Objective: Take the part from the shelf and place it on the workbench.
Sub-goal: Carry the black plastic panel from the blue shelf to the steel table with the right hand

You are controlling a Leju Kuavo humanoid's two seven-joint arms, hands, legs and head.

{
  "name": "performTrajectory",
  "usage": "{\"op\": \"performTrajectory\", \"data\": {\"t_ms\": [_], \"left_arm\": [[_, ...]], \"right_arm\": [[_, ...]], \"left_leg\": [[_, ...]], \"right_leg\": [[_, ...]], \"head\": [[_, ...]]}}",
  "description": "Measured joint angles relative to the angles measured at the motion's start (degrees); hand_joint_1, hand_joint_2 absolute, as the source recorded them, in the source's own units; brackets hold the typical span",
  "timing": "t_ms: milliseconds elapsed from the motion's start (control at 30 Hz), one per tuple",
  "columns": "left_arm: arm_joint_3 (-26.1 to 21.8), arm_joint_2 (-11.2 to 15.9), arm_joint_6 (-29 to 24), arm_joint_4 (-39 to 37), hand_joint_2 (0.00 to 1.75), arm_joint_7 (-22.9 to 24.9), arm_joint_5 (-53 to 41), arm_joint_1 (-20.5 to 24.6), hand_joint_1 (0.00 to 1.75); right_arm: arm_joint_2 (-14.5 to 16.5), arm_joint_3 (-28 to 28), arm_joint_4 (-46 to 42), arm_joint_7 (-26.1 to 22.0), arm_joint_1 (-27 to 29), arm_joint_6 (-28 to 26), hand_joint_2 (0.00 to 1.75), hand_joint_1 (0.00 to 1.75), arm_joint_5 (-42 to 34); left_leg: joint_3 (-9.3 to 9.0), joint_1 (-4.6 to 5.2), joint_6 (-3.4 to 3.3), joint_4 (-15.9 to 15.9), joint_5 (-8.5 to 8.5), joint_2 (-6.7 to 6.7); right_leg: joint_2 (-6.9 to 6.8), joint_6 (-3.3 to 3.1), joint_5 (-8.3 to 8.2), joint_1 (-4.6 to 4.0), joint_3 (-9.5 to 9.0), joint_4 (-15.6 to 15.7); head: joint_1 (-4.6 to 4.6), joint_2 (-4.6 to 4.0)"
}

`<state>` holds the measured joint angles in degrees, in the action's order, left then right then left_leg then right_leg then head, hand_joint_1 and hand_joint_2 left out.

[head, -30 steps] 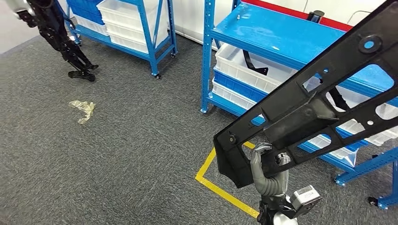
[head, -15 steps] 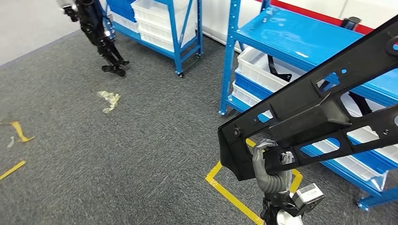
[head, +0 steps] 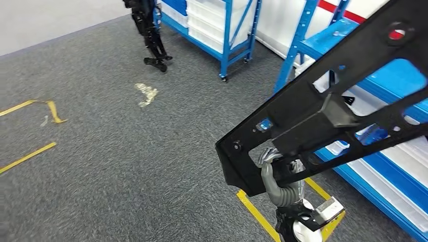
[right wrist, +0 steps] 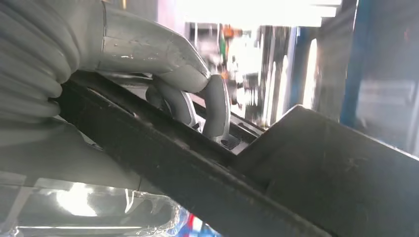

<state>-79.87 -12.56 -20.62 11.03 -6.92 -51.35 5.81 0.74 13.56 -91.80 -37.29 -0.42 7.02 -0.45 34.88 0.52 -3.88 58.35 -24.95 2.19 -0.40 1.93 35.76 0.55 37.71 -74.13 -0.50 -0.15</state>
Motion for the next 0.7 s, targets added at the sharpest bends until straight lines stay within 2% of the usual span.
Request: {"op": "performTrajectory", "data": {"t_ms": [33,67,100,133,167,200,267,300,367,433,467,500,533,567,633,700], "left_arm": [[-0.26,-0.28,-1.02,0.00,1.75,0.05,0.01,-0.03,0.00],[-0.48,-0.52,-1.83,-0.01,1.75,0.14,-0.01,-0.06,0.00],[-0.66,-0.72,-2.49,-0.01,1.75,0.31,-0.05,-0.07,0.00],[-0.80,-0.88,-3.10,-0.01,1.75,0.62,-0.13,-0.03,0.00],[-0.87,-1.02,-3.67,-0.01,1.75,1.06,-0.26,0.02,0.00],[-0.89,-1.14,-4.18,-0.01,1.75,1.53,-0.44,0.04,0.00],[-0.92,-1.30,-4.92,-0.01,1.75,2.23,-0.74,0.01,0.00],[-0.94,-1.34,-5.13,-0.01,1.75,2.39,-0.83,-0.04,0.00],[-0.97,-1.39,-5.37,-0.01,1.75,2.49,-0.87,-0.04,0.00],[-0.98,-1.43,-5.45,-0.01,1.75,2.50,-0.90,0.05,0.00],[-0.98,-1.45,-5.46,-0.02,1.75,2.51,-0.90,0.08,0.00],[-0.98,-1.48,-5.52,-0.02,1.75,2.51,-0.91,0.08,0.00],[-0.98,-1.50,-5.64,-0.03,1.75,2.52,-0.91,0.05,0.00],[-0.98,-1.51,-5.87,-0.03,1.75,2.51,-0.91,0.03,0.00],[-0.98,-1.63,-6.48,-0.06,1.75,2.45,-0.91,0.05,0.00],[-0.98,-1.86,-6.64,-0.12,1.75,2.10,-0.90,0.16,0.00]], "right_arm": [[-0.10,0.37,0.57,0.00,-0.35,0.33,1.75,1.75,-0.27],[-0.16,0.69,1.07,-0.01,-0.78,0.57,1.75,1.75,-0.52],[-0.21,0.95,1.53,-0.02,-1.28,0.71,1.75,1.75,-0.78],[-0.26,1.14,1.97,-0.04,-1.77,0.82,1.75,1.75,-1.02],[-0.31,1.34,2.37,-0.07,-2.17,0.91,1.75,1.75,-1.25],[-0.37,1.52,2.76,-0.10,-2.49,1.00,1.75,1.75,-1.47],[-0.42,1.90,3.48,-0.15,-2.92,1.16,1.75,1.75,-1.70],[-0.40,2.05,3.77,-0.15,-3.14,1.20,1.75,1.75,-1.78],[-0.29,2.33,4.21,-0.16,-3.47,1.24,1.75,1.75,-1.86],[-0.30,2.45,4.62,-0.16,-3.56,1.24,1.75,1.75,-1.92],[-0.33,2.46,4.85,-0.15,-3.56,1.24,1.75,1.75,-1.93],[-0.35,2.49,5.09,-0.16,-3.56,1.25,1.75,1.75,-1.96],[-0.35,2.54,5.32,-0.16,-3.59,1.27,1.75,1.75,-2.03],[-0.35,2.62,5.56,-0.17,-3.63,1.29,1.75,1.75,-2.16],[-0.41,2.88,5.99,-0.19,-3.86,1.35,1.75,1.75,-2.49],[-0.55,3.15,6.31,-0.24,-4.24,1.41,1.75,1.75,-2.92]], "left_leg": [[0.05,0.06,-0.02,0.01,0.10,0.88],[0.04,0.08,0.03,0.02,0.20,1.73],[0.03,0.06,0.13,0.03,0.31,2.53],[0.05,0.14,0.30,0.11,0.40,3.27],[0.13,0.18,0.52,0.14,0.51,3.92],[0.25,0.16,0.79,0.14,0.63,4.46],[0.59,0.02,1.44,0.02,0.95,5.44],[0.80,-0.05,1.68,0.15,0.95,5.25],[2.06,-0.06,2.28,2.50,-0.69,2.61],[4.94,-0.49,3.12,8.58,-4.24,-0.53],[6.60,-0.91,3.58,11.94,-5.70,-1.10],[7.74,-1.34,4.02,14.13,-6.30,-1.41],[7.95,-1.80,4.46,14.45,-5.87,-1.73],[7.17,-2.26,4.86,12.91,-4.63,-2.14],[3.48,-2.94,5.67,6.29,-1.59,-4.42],[1.12,-2.87,5.26,2.11,-0.51,-6.00]], "right_leg": [[0.15,0.32,-0.57,0.00,-0.09,0.37],[0.42,0.72,-1.92,0.01,-1.30,3.02],[1.32,1.07,-3.66,0.03,-3.28,7.18],[2.46,1.15,-5.13,0.02,-5.20,11.31],[3.31,0.98,-6.15,-0.01,-6.59,14.32],[3.88,0.63,-6.66,-0.14,-7.33,16.01],[3.08,-0.25,-7.00,-0.35,-7.73,16.61],[2.47,-0.64,-7.27,-0.22,-7.90,16.87],[1.11,-1.40,-7.78,0.21,-8.15,17.47],[-0.41,-1.83,-7.90,0.24,-8.19,17.66],[-1.25,-1.94,-7.87,0.22,-8.16,17.66],[-2.06,-1.93,-7.86,0.22,-8.12,17.65],[-2.85,-1.84,-7.79,0.27,-8.08,17.63],[-3.55,-1.68,-7.70,0.38,-8.10,17.60],[-4.70,-0.92,-7.24,0.45,-8.22,17.30],[-5.57,0.09,-6.56,0.21,-8.25,16.89]], "head": [[0.01,0.00],[0.01,0.00],[0.03,0.00],[0.02,0.00],[0.02,0.00],[-0.01,0.00],[-0.01,0.00],[-0.02,0.00],[-0.35,0.00],[-0.70,0.00],[-0.78,0.00],[-0.77,0.00],[-0.80,0.00],[-0.81,0.00],[-0.88,0.00],[-0.59,0.00]]}}
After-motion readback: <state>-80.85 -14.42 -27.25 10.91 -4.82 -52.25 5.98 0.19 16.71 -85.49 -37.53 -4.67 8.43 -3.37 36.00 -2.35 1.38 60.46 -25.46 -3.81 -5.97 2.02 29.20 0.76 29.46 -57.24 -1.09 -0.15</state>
